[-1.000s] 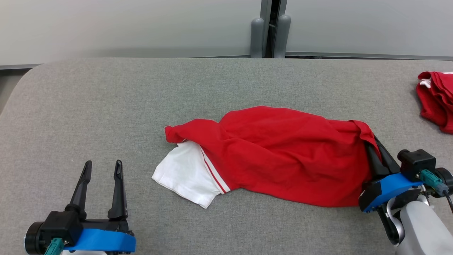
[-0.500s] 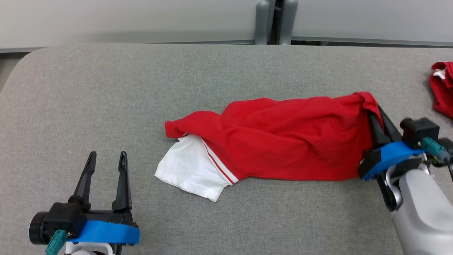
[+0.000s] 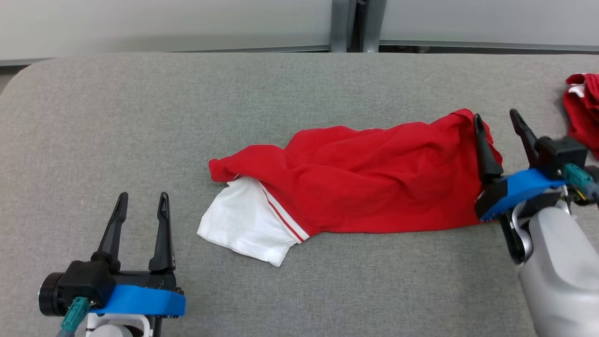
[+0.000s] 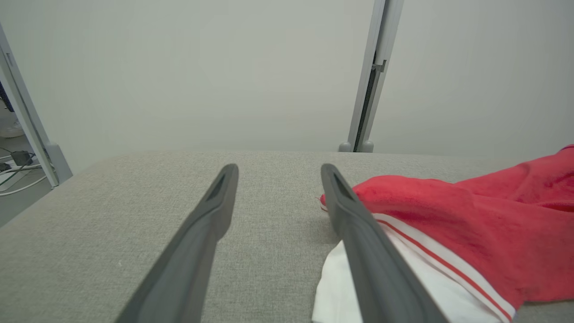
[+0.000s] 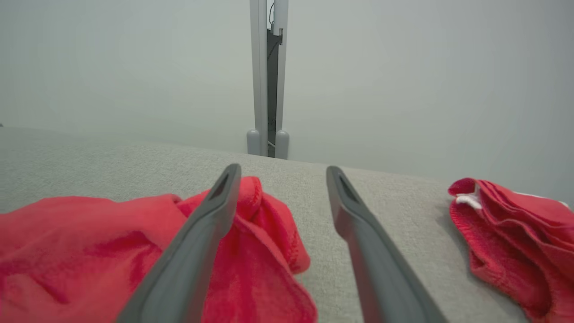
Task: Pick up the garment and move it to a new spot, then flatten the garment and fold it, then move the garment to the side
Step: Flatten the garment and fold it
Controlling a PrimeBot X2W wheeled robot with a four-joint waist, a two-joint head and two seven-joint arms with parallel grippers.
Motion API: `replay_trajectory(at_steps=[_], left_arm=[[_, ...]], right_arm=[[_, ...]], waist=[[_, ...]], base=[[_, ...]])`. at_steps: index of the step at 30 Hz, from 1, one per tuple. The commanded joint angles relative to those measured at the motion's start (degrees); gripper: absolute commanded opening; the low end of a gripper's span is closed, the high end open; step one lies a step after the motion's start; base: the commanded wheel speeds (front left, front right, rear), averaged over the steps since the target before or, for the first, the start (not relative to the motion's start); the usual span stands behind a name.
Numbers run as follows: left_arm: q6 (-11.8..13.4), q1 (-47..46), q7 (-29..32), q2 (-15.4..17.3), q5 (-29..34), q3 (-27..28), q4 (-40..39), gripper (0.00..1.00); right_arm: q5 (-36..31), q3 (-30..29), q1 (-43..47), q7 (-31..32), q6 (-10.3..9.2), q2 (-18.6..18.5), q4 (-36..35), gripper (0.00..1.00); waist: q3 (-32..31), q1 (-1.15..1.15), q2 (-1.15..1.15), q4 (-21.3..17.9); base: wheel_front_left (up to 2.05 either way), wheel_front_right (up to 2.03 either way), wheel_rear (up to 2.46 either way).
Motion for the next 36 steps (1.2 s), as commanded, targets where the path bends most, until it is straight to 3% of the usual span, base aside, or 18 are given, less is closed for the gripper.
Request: replay_trajectory(at_steps=[1,8,20,36], left_arm=[[-0.07,0.47,-0.16,0.17,0.38,0.20,0.09,1.00],[-0.37,1.36,-0.16,0.18,0.89,1.00,0.29,1.00],[-0.84,3.40,-0.16,0.18,1.61,1.94,0.90,1.00],[-2.57,-0.12,-0.16,1.10,3.98,0.99,7.12,1.00]], right_arm=[[0.39,-0.37,2.38,-0.25,-0.03,0.21,-0.97,1.00],[0.45,-2.27,11.43,-0.26,-0.02,1.12,-13.92,1.00],[0.00,-4.66,27.03,-0.26,-0.02,6.83,-33.95,1.00],[0.30,-2.81,30.77,-0.28,-0.02,9.42,-35.07,1.00]], waist=[[-0.57,0.00,0.00,-0.61],[-2.50,0.00,0.00,-2.68],[-4.81,0.00,0.00,-4.50],[-5.83,0.00,0.00,-5.53]], base=[[0.00,0.00,0.00],[0.00,0.00,0.00],[0.00,0.00,0.00],[0.00,0.00,0.00]])
